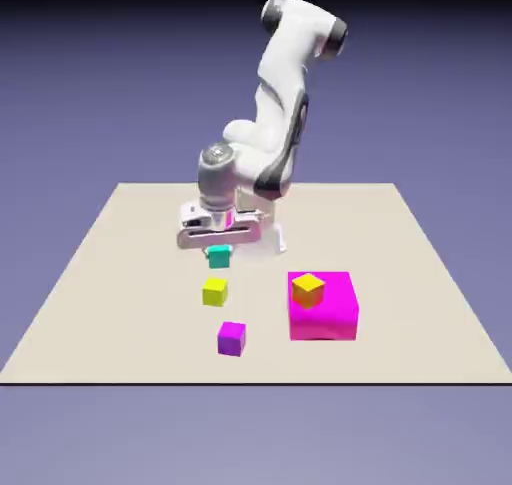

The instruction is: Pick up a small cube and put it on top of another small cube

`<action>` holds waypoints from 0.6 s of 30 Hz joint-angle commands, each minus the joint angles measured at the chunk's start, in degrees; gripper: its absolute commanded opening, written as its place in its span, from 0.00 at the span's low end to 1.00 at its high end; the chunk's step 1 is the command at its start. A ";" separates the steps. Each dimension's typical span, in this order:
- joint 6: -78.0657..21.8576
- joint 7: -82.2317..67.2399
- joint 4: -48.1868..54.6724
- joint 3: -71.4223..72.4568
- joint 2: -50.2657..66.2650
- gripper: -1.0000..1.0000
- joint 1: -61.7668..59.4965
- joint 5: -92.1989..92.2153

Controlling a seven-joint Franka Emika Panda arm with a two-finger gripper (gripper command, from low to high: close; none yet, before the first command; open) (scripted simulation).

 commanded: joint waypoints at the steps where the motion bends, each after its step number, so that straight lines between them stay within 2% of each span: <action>1: 0.73 1.12 -0.06 -2.08 0.84 0.00 1.60 -1.62; 18: 12.27 18.92 -1.06 -37.35 15.13 0.00 28.80 -27.23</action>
